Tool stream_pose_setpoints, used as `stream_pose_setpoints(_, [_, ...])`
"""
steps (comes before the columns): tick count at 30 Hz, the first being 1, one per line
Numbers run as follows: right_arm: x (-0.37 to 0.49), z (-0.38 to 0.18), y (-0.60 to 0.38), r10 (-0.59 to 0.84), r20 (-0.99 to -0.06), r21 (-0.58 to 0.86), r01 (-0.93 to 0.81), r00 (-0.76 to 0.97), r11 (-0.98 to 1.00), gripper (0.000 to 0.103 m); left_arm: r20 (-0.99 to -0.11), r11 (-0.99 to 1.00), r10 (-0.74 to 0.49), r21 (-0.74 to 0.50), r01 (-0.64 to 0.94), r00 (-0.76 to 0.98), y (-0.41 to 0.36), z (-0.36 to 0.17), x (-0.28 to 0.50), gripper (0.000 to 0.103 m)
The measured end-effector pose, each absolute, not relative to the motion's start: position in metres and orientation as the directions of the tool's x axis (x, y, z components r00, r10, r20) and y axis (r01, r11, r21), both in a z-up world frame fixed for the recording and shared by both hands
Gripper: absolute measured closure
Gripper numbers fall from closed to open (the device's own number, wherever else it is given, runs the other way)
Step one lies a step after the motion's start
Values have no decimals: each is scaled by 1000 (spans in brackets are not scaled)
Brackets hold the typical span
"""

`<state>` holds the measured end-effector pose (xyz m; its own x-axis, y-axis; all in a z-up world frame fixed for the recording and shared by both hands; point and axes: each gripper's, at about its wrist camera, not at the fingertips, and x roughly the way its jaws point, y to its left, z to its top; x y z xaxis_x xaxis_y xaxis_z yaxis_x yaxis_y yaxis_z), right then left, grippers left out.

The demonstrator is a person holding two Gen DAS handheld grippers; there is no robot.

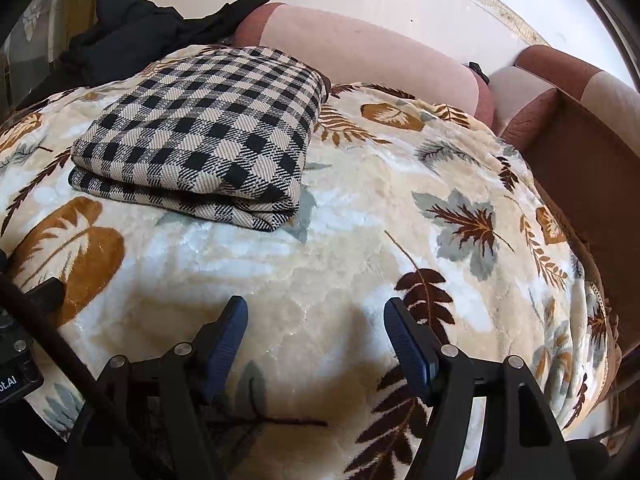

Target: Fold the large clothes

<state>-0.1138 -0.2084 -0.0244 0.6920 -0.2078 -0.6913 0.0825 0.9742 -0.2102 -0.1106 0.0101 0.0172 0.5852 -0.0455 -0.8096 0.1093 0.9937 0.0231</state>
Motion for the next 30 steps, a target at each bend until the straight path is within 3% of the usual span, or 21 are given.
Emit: stream_pose_setpoints(30, [-121,-15,-201,-199,-668,-196,89,717,977,27,-798,996,-21,34,80,603,15,18,-109,16])
